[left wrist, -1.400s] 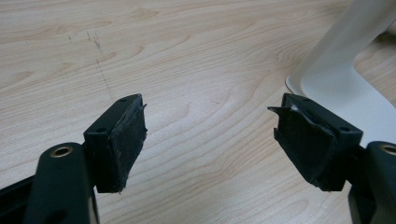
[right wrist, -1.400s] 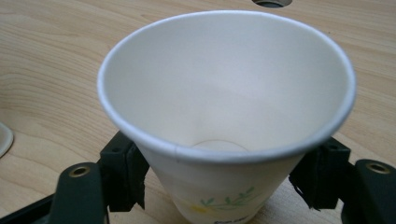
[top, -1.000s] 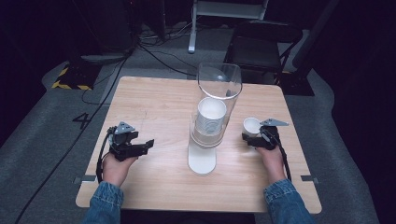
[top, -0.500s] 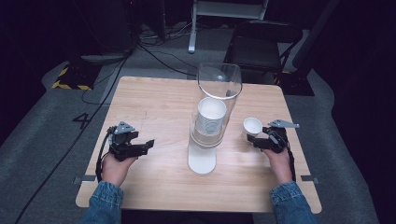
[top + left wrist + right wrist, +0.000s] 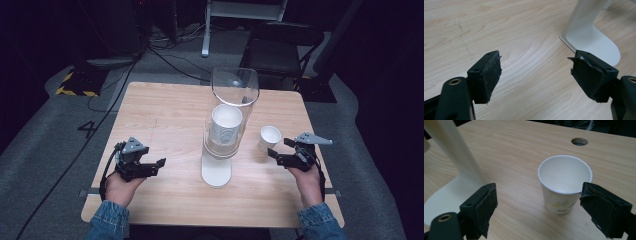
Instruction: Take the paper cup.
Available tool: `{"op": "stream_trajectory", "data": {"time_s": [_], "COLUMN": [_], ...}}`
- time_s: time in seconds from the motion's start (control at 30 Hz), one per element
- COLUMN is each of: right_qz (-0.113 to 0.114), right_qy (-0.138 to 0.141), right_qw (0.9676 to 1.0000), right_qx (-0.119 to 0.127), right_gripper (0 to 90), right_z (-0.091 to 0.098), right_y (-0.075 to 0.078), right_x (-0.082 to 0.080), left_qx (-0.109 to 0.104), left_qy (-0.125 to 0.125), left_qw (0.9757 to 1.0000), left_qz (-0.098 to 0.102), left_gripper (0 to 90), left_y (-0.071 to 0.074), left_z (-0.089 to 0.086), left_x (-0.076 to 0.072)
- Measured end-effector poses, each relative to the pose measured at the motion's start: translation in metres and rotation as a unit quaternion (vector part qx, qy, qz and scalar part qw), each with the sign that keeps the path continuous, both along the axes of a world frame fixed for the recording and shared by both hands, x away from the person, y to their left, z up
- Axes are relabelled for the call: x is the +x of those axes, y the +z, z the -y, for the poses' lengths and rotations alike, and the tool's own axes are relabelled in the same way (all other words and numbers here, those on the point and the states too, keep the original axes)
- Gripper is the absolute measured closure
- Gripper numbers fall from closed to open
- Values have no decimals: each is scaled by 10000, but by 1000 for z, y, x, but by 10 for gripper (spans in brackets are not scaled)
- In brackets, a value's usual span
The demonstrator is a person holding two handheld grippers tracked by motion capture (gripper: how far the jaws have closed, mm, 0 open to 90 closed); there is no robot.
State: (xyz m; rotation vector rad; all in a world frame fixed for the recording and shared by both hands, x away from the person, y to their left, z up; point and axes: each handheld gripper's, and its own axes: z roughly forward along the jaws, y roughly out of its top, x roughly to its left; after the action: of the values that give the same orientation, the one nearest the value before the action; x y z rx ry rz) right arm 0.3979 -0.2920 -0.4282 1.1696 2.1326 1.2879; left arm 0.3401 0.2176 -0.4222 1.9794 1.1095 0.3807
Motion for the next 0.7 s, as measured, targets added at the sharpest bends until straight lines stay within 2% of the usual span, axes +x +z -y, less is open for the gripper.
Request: {"op": "stream_trajectory", "data": {"time_s": [0.13, 0.27, 0.33, 0.37, 0.47, 0.53, 0.6, 0.7], "right_qz": [24, 37, 52, 49, 74, 95, 68, -85], "right_qy": [312, 676, 814, 879, 1018, 1044, 1081, 1184], "right_qw": [9995, 9977, 9967, 9961, 9948, 9945, 9941, 9929], "right_qx": [73, 9, -41, -32, -13, 19, 24, -66], "right_gripper": [145, 146, 146, 147, 146, 148, 150, 152], "right_z": [-5, -14, -19, -22, -29, -33, -37, -41], "right_y": [1, -2, -3, -4, -8, -12, -17, -26], "right_x": [-14, -27, -33, -36, -43, -46, -48, -47], "left_qx": [-27, -47, 19, 11, 8, 22, -8, 106], "left_qy": [-121, -248, -318, -345, -510, -561, -601, -634], "left_qw": [9999, 9997, 9994, 9994, 9983, 9979, 9979, 9977], "left_qz": [60, 64, 95, 93, 294, 320, 245, 234], "left_gripper": [235, 231, 226, 222, 232, 230, 221, 206], "left_y": [2, 0, -3, -5, -15, -23, -30, -36], "left_z": [3, 5, 5, 5, 4, 3, 4, 5], "left_x": [-10, -22, -26, -28, -35, -37, -39, -40]}}
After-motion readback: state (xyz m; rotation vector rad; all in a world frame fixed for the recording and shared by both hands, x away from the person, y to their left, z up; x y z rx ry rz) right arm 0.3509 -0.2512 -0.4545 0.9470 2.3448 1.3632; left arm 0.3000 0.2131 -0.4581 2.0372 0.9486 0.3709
